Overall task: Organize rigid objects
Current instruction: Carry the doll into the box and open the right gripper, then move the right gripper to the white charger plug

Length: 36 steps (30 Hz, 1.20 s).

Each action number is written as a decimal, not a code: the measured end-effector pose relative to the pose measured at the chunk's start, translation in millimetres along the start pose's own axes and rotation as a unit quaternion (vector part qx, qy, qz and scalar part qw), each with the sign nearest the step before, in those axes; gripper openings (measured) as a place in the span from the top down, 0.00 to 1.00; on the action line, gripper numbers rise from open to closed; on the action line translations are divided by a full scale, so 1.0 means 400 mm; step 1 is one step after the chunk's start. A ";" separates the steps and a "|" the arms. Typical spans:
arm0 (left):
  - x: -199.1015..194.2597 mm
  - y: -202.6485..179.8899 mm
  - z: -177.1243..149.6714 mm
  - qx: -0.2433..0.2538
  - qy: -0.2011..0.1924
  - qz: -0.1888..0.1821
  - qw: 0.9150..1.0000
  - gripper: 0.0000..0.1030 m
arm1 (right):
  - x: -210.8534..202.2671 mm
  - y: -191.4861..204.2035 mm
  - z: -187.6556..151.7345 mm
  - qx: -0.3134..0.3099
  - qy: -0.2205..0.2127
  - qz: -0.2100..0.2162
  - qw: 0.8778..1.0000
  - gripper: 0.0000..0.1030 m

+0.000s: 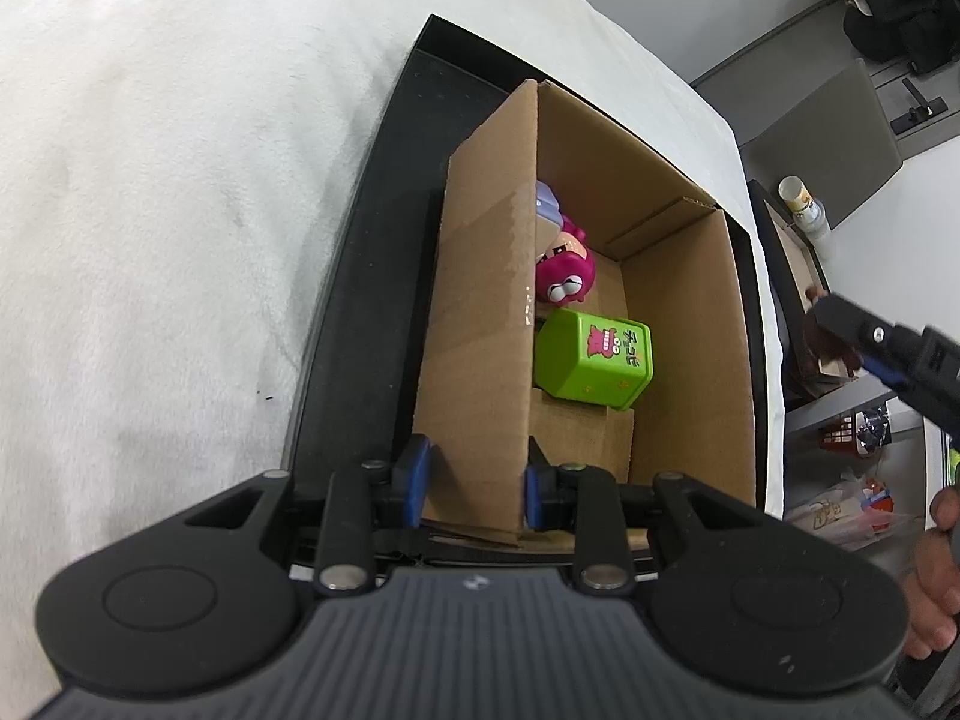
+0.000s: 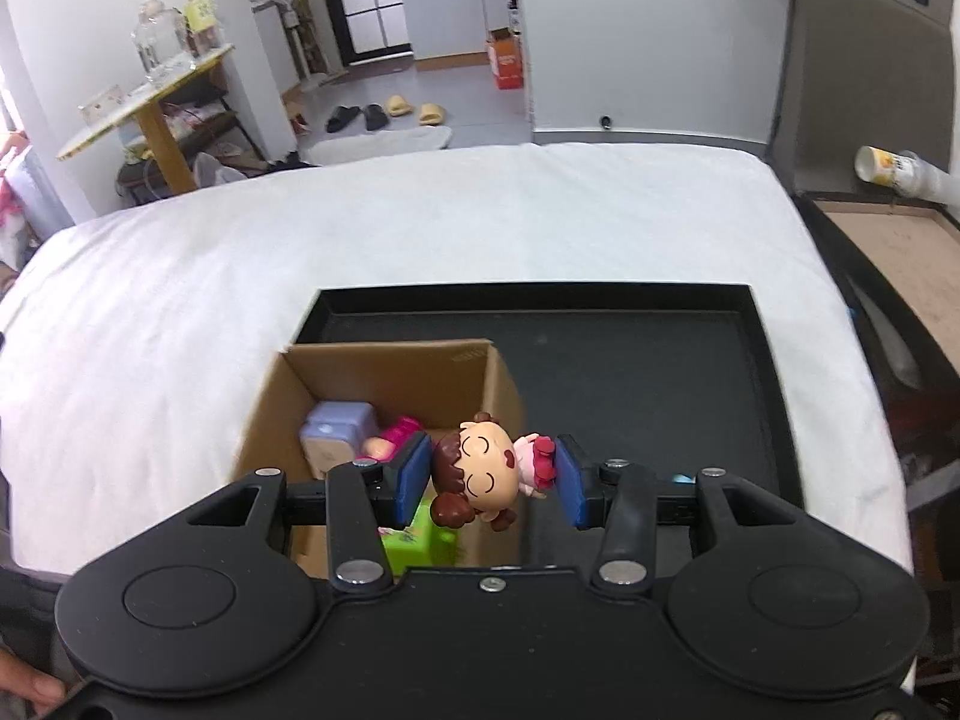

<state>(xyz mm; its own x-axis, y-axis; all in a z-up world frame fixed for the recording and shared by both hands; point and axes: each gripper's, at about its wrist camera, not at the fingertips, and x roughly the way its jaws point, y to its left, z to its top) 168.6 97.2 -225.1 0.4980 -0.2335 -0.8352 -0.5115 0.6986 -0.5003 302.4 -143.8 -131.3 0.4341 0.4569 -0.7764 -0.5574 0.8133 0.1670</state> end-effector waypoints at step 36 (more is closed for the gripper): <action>0.001 -0.001 -0.002 0.001 -0.001 -0.002 1.000 0.71 | 0.000 -0.038 -0.048 0.014 0.013 -0.022 1.000 0.44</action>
<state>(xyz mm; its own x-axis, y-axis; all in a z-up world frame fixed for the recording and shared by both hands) 168.5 96.4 -225.3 0.5019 -0.2344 -0.8326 -0.5082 0.6990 -0.5032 297.1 -163.1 -145.6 0.4395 0.4110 -0.7987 -0.5181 0.8423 0.1483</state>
